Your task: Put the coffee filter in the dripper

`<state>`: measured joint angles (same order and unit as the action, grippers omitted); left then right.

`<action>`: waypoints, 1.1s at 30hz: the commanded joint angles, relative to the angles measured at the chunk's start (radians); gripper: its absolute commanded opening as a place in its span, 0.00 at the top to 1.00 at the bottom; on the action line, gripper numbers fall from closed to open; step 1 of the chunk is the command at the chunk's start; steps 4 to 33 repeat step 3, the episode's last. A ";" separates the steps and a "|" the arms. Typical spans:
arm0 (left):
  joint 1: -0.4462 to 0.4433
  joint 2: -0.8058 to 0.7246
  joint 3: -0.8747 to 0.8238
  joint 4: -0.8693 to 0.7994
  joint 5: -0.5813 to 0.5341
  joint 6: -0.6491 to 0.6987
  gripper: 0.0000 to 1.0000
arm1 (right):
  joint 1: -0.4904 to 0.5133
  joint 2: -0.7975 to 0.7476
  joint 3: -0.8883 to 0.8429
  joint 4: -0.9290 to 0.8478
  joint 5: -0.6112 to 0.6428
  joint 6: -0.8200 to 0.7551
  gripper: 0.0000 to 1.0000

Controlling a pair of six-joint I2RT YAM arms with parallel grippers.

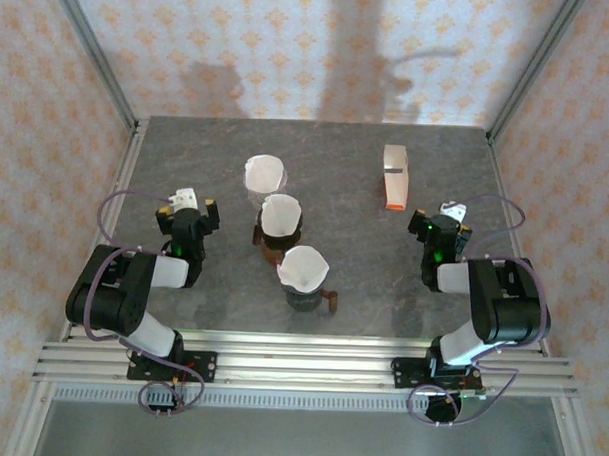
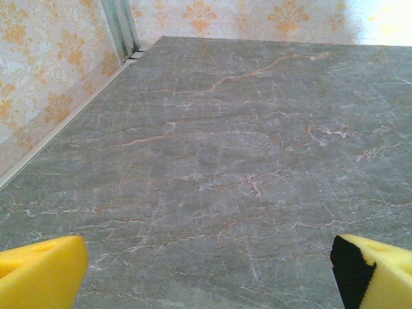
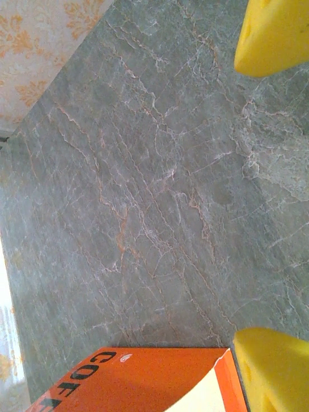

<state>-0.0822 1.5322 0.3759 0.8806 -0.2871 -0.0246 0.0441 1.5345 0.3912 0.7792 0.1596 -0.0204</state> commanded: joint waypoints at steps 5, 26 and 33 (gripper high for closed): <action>0.012 0.002 -0.003 0.033 0.003 0.013 0.00 | -0.001 -0.012 0.012 0.028 0.008 0.005 0.01; 0.012 0.002 -0.003 0.033 0.003 0.013 0.00 | -0.001 -0.012 0.012 0.028 0.008 0.005 0.01; 0.012 0.002 -0.003 0.033 0.003 0.013 0.00 | -0.001 -0.012 0.012 0.028 0.008 0.005 0.01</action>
